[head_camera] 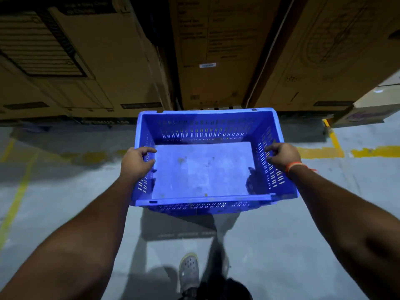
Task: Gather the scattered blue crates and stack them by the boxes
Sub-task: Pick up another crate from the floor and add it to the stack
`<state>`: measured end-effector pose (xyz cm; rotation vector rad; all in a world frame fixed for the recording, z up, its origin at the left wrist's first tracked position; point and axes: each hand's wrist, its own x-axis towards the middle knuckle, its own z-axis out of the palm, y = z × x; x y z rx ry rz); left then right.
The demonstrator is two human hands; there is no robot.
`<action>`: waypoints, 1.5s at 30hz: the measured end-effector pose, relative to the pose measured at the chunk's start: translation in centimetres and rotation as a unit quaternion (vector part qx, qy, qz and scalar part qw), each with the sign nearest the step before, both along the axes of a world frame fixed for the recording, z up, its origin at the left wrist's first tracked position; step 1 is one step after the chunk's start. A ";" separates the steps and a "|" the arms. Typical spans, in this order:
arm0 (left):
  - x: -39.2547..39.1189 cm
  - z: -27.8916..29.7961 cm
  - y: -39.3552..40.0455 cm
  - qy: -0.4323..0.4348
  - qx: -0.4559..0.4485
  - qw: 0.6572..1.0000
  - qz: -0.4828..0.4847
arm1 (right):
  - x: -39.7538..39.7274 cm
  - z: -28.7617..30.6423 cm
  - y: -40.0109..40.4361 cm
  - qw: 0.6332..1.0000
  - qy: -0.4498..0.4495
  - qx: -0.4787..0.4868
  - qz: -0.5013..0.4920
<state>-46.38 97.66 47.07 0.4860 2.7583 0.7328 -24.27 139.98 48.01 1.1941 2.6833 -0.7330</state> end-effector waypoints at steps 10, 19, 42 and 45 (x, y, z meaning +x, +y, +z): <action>0.2 0.3 1.1 0.040 -0.041 0.998 0.006 | -0.9 -0.1 0.6 0.999 0.034 0.019 0.003; -0.1 0.3 1.8 0.053 -0.055 0.997 0.018 | -2.0 0.5 1.7 0.999 0.037 0.010 0.029; 3.0 0.8 2.1 0.036 -0.017 0.999 0.029 | -1.4 0.0 3.2 0.993 -0.002 0.067 0.099; 2.2 0.8 2.1 0.031 -0.014 0.999 0.026 | -0.7 0.1 2.9 0.992 -0.012 0.072 0.102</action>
